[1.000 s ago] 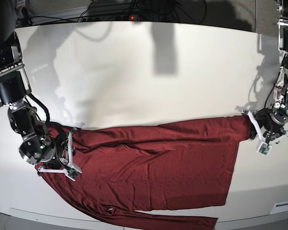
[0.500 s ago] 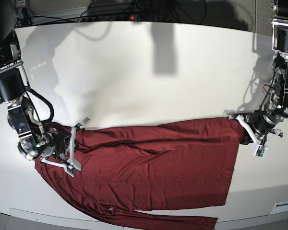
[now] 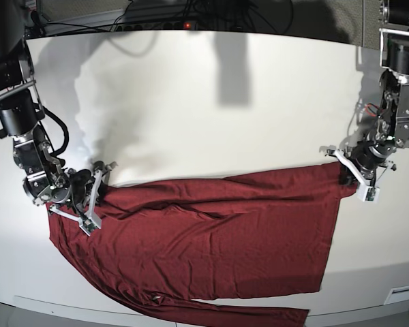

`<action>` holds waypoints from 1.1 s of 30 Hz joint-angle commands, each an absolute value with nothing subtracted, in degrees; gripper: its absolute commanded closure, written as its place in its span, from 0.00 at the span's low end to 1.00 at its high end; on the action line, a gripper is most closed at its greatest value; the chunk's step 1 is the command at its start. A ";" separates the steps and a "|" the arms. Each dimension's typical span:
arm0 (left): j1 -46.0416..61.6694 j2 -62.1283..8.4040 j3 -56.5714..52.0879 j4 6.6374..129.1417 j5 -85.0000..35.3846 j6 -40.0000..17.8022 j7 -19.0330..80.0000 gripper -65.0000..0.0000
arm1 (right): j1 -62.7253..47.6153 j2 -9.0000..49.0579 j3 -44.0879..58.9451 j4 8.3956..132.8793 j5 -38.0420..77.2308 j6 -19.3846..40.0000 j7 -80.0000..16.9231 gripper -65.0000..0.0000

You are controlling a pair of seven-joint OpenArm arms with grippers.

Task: Fold the T-shirt properly
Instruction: 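Pull the held shirt edge further toward the robot with both grippers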

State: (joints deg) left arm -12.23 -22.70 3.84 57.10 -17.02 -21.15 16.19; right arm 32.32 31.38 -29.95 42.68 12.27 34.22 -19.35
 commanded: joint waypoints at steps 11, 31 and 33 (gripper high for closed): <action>-7.79 -23.83 3.46 57.91 -19.99 -22.87 18.17 1.00 | 25.54 36.07 -29.58 48.12 12.19 37.69 -21.19 1.00; 9.80 -30.65 3.36 70.81 -19.59 -22.87 17.93 1.00 | 1.06 45.69 -29.58 72.03 15.16 35.90 -23.88 1.00; 11.49 -31.35 3.36 71.29 -19.59 -22.87 17.93 1.00 | -1.08 46.22 -29.58 73.76 14.66 35.33 -24.12 1.00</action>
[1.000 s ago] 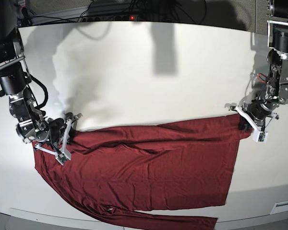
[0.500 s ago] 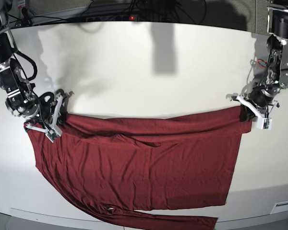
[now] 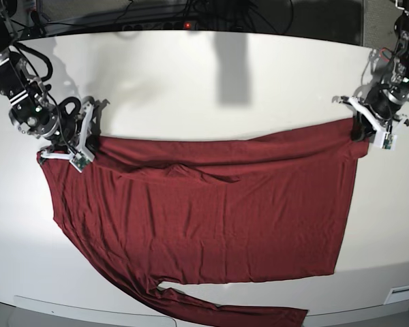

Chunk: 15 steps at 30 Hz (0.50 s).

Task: Fold the T-shirt properly
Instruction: 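Pull the held shirt edge further toward the robot with both grippers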

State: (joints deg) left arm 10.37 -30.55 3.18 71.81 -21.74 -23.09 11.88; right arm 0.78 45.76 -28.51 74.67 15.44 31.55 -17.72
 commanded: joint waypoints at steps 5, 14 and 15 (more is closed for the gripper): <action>15.73 -31.62 2.26 71.31 -19.57 -22.90 16.25 1.00 | -6.94 47.72 -29.56 77.69 11.09 31.29 -24.14 1.00; 26.74 -31.57 -5.43 76.01 -19.57 -22.92 11.73 1.00 | -19.51 48.71 -25.58 86.39 8.95 25.47 -24.23 1.00; 28.08 -31.57 -6.39 77.43 -19.55 -22.92 11.68 1.00 | -21.21 48.71 -24.32 87.64 8.95 25.47 -24.23 1.00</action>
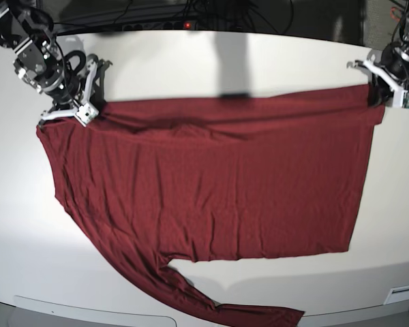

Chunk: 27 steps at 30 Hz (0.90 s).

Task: Fold the T-shirt properly
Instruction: 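Pull the held shirt edge further toward the robot with both grippers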

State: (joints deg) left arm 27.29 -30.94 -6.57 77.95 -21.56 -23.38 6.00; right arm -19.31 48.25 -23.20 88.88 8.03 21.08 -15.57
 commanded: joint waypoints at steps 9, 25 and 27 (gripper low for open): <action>35.42 -31.42 -9.30 88.01 -17.78 -22.92 11.70 1.00 | -35.88 45.12 -9.89 94.37 8.71 25.67 -22.55 1.00; 40.49 -31.46 -9.34 90.91 -17.34 -22.96 12.82 1.00 | -46.02 37.36 1.21 94.54 4.45 25.96 -19.05 1.00; 41.50 -31.44 -9.34 92.53 -16.36 -22.94 12.80 1.00 | -46.44 37.26 1.21 94.56 4.71 25.98 -19.05 1.00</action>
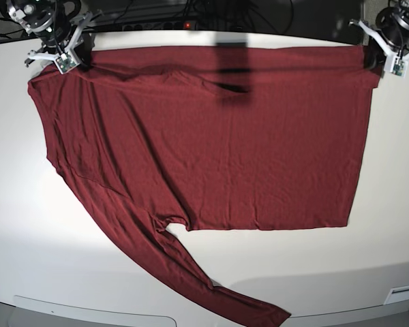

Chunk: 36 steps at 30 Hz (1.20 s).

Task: Fold the T-shirt properly
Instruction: 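Pull the held shirt edge further toward the robot with both grippers, then release the shirt with the left gripper and move it to the hem corner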

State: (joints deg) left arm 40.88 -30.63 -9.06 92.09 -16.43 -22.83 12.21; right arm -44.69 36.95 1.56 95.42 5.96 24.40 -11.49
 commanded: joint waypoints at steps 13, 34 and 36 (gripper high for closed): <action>42.54 -31.46 -9.41 98.37 -14.35 -22.90 12.71 1.00 | -50.65 36.82 1.23 97.60 4.64 26.09 -19.94 1.00; 42.54 -31.46 -16.12 100.03 -13.80 -22.70 10.37 1.00 | -50.15 36.84 10.55 100.92 9.56 28.08 -17.98 1.00; 42.52 -31.46 -16.12 101.08 -13.98 -22.70 10.37 1.00 | -50.15 36.84 10.55 102.85 9.63 28.08 -17.98 1.00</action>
State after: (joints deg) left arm 42.22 -30.61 -15.66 100.25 -13.52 -22.90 11.66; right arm -49.58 36.18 10.15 102.04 9.13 27.68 -18.33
